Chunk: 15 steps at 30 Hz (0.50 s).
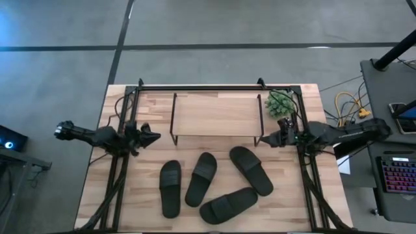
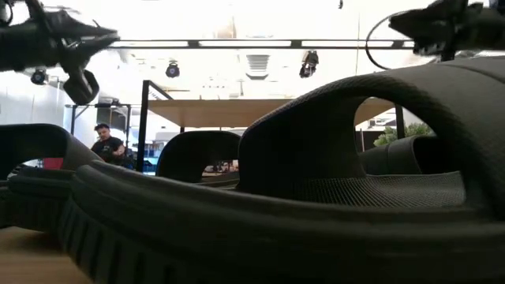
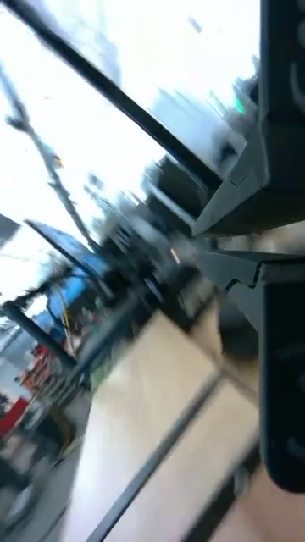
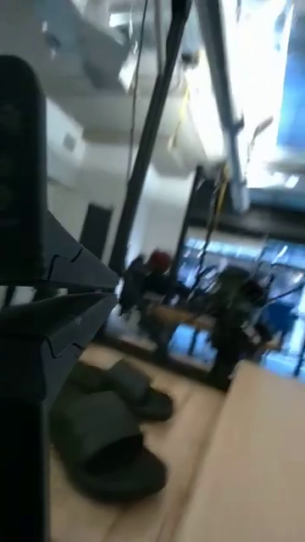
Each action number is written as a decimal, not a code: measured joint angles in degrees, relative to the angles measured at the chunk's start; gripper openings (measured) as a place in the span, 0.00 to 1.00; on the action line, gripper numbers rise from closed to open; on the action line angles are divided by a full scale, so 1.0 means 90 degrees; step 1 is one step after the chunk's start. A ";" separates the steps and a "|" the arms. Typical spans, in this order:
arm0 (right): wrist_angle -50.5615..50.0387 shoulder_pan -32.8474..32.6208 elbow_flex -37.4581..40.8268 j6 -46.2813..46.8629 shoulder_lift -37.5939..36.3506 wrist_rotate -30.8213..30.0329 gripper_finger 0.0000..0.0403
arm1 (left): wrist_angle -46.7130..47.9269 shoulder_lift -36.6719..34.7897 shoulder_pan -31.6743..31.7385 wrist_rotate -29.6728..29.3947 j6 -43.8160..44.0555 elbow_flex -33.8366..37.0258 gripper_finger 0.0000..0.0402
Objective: Pick and place slides into the shelf
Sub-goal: Put the black slide on the shelf
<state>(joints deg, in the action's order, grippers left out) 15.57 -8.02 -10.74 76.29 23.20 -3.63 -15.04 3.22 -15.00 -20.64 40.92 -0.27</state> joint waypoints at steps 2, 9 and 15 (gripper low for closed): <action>-0.1269 -0.0180 -0.0669 -0.0062 0.0128 0.0002 0.04 | -0.0480 0.0002 0.0000 0.0013 0.0595 0.0000 0.05; -0.6371 -0.0722 -0.3363 -0.0204 0.1313 -0.0352 0.04 | -0.1063 0.0019 -0.0005 0.0757 0.0081 -0.0141 0.05; -0.8102 -0.1042 -0.4596 -0.0194 0.2592 -0.0431 0.04 | -0.1091 0.0008 0.0000 0.0813 -0.0696 -0.0252 0.05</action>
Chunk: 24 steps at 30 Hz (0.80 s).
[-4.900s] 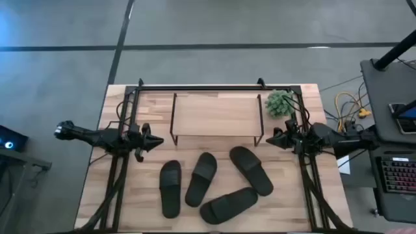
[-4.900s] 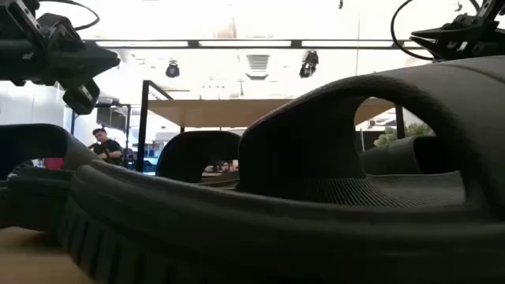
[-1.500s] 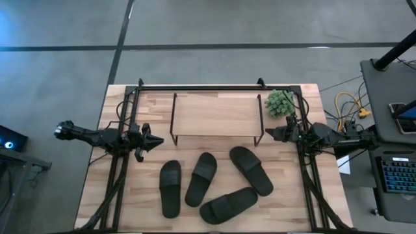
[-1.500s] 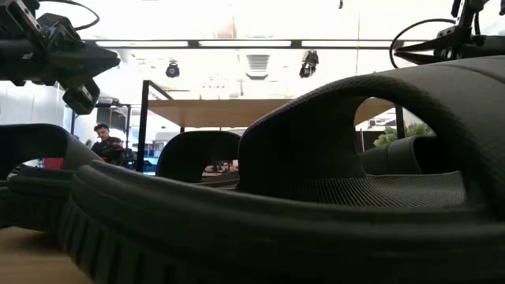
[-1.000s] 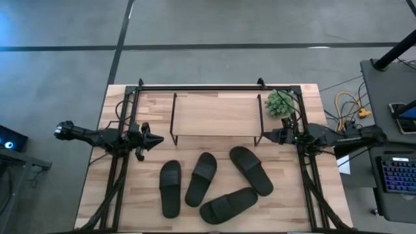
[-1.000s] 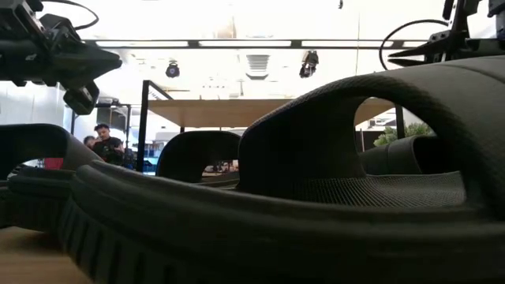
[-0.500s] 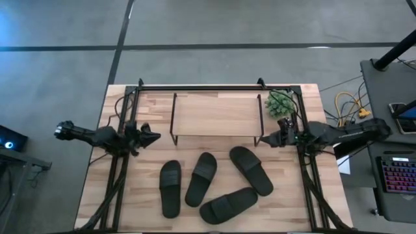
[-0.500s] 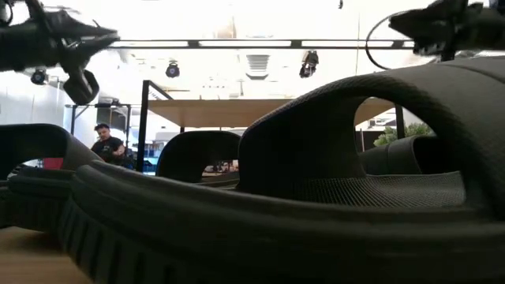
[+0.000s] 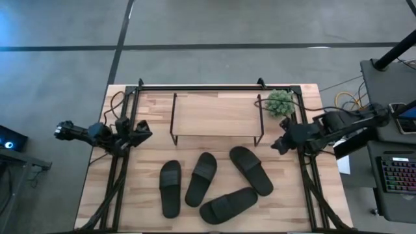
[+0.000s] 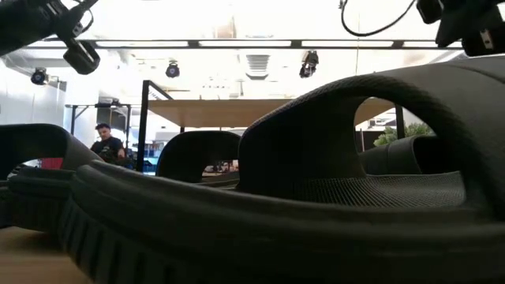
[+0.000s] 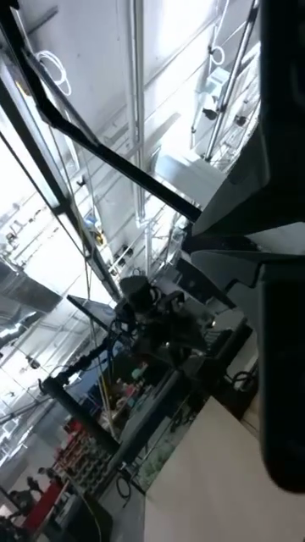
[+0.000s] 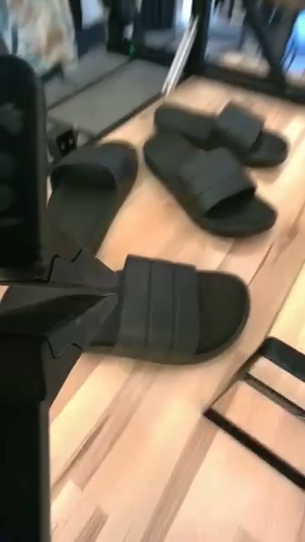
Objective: Pick and place slides into the shelf
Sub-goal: Put the black slide on the shelf
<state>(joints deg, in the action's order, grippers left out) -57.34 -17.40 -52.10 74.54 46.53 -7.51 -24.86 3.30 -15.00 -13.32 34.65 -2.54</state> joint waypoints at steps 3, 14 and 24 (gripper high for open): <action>0.0029 -0.0161 -0.0183 0.0221 0.0453 0.0244 0.04 | -0.0039 0.0004 0.0000 0.0002 -0.0002 -0.0037 0.05; 0.0199 -0.2039 -0.0143 0.3463 0.1782 0.0136 0.04 | 0.0042 0.0006 0.0000 0.0150 -0.0058 -0.0090 0.05; 0.1015 -0.2779 -0.0126 0.5886 0.3063 -0.1747 0.20 | 0.0214 0.0231 0.0000 0.0163 -0.0063 -0.0048 0.05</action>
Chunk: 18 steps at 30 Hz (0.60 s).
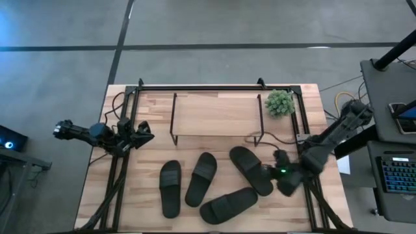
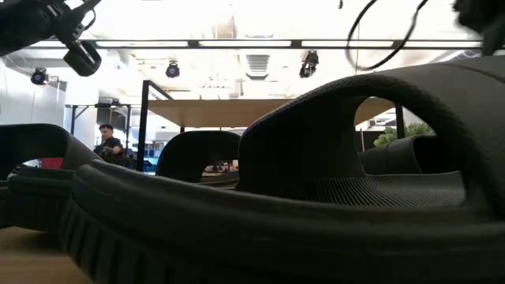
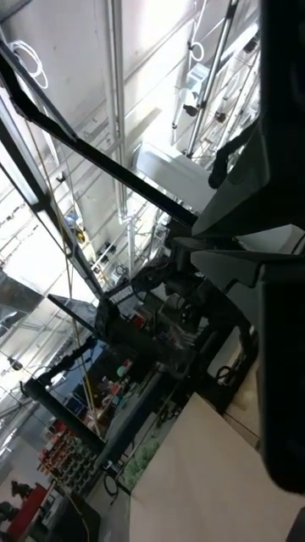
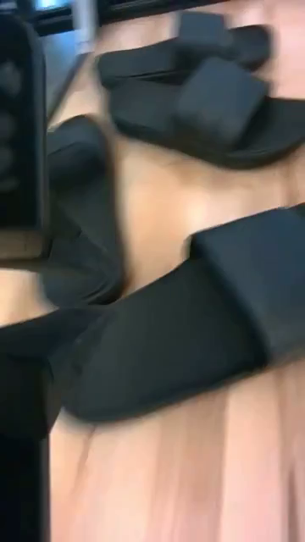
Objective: Pick and place slides into the shelf
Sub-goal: Put the black slide on the shelf
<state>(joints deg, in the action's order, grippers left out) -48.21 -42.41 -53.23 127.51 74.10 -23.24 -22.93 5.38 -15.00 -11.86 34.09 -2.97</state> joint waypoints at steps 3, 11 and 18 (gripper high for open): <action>0.0323 0.0225 0.0000 -0.0030 0.0470 -0.0112 0.31 | -0.0003 0.0097 0.0000 0.0001 0.0000 0.0009 0.05; 0.0833 0.0345 -0.0087 0.0096 0.1495 -0.0222 0.50 | -0.0013 0.0153 -0.0002 0.0011 0.0006 0.0011 0.05; 0.0850 0.0585 -0.0410 0.0093 0.2008 -0.0897 0.52 | -0.0002 0.0154 -0.0001 0.0027 0.0007 0.0011 0.05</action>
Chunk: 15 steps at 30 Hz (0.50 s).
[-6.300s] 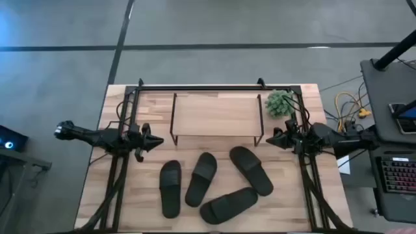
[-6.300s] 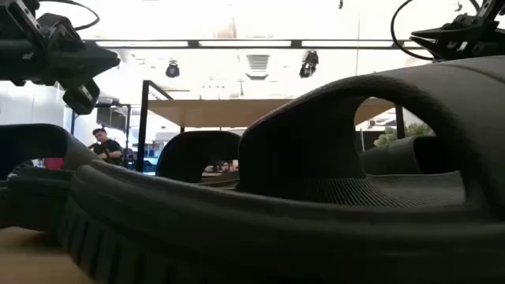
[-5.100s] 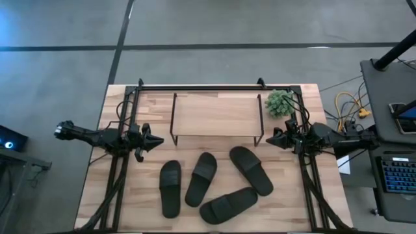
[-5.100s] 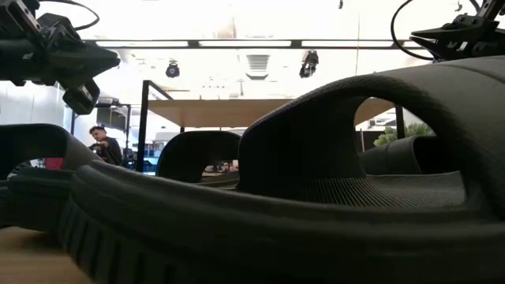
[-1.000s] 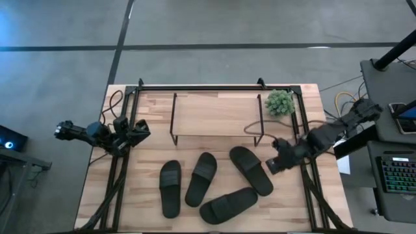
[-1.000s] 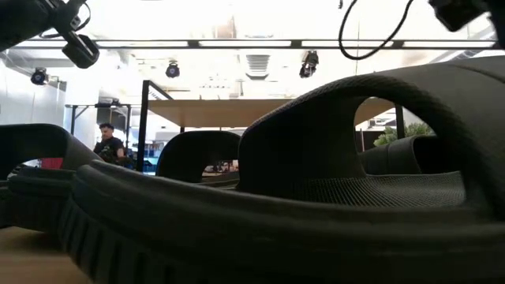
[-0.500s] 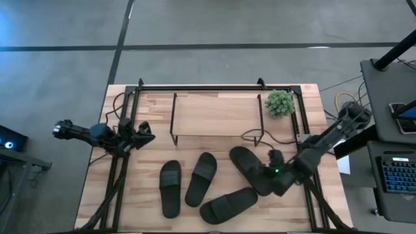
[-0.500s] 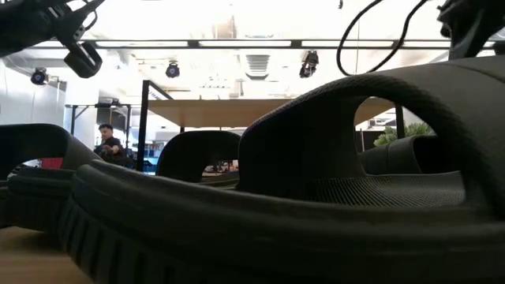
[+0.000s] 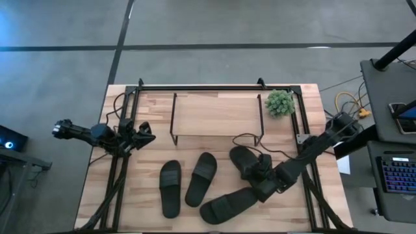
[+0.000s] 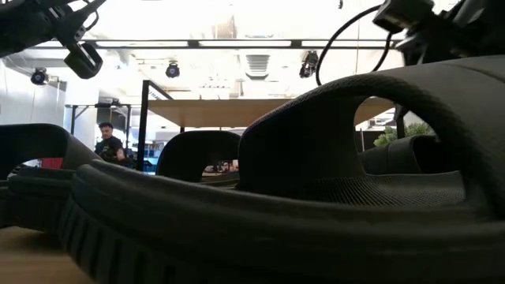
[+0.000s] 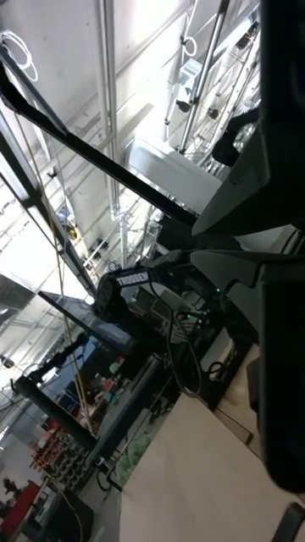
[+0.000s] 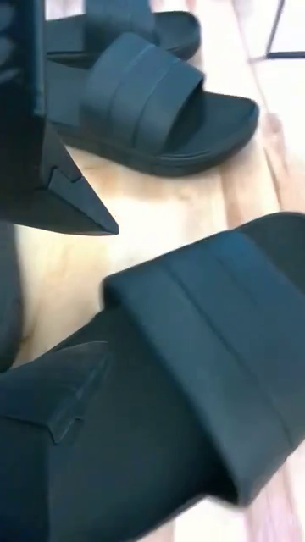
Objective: Pick and place slides into the shelf
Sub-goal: Put the black slide on the shelf
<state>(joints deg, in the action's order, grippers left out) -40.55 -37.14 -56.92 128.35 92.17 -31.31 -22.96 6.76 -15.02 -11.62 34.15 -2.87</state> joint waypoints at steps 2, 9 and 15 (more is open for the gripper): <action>0.0002 0.0085 -0.0051 0.0001 0.0109 -0.0047 0.51 | -0.0018 0.0004 -0.0001 -0.0001 0.0000 0.0000 0.05; -0.0058 0.0389 -0.0090 0.0075 0.0543 -0.0046 0.45 | -0.0005 0.0007 -0.0001 -0.0003 0.0000 0.0011 0.05; -0.0055 0.0524 -0.0124 0.0071 0.0674 -0.0225 0.27 | -0.0005 0.0000 -0.0001 -0.0005 0.0002 0.0027 0.05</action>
<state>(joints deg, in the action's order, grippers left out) -41.05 -32.42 -58.04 128.99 98.24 -33.33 -23.00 6.76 -15.03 -11.66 34.17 -2.63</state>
